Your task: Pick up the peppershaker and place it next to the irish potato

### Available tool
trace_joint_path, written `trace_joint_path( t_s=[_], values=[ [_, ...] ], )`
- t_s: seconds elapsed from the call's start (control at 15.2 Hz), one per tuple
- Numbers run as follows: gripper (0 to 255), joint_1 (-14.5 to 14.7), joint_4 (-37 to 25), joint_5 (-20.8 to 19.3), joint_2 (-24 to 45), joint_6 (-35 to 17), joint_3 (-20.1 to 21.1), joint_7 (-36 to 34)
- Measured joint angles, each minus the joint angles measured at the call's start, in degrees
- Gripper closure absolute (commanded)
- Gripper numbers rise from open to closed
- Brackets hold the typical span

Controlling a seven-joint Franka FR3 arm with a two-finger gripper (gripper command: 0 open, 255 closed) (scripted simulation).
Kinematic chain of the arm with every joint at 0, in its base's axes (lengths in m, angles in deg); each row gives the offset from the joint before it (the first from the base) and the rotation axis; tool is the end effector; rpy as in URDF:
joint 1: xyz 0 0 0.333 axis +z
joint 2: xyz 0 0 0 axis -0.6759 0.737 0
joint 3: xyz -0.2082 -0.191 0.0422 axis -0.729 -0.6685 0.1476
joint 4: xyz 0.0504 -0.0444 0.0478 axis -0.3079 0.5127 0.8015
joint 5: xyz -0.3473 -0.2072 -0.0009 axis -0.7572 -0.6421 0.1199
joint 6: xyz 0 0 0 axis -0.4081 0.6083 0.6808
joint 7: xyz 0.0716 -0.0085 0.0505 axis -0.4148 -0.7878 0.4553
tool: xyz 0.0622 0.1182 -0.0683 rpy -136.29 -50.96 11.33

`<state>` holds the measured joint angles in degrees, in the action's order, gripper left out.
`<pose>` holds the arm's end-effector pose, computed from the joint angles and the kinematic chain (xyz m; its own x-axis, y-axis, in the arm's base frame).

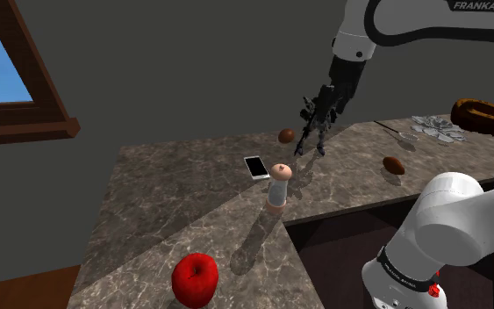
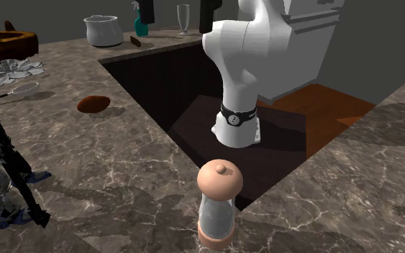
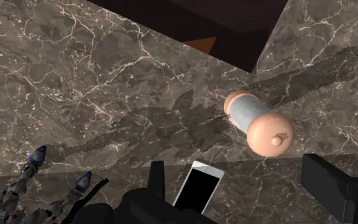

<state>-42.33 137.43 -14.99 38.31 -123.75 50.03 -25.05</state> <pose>0.3577 -0.0379 0.5242 0.9909 -0.1222 0.0572 -0.1238 -0.9920 0.0243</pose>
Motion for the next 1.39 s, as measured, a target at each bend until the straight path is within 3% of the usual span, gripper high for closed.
trace_joint_path(
  t_s=[0.46, 1.06, 1.39],
  values=[
    [0, 0.9, 5.8, 0.6, 2.5, -6.9, 5.6, -7.1],
    [0, 1.7, 10.2, -0.1, 14.5, -20.1, 15.4, -20.8],
    [0, 1.4, 12.5, -0.8, 17.3, -24.7, 16.5, -22.7]
  ],
)
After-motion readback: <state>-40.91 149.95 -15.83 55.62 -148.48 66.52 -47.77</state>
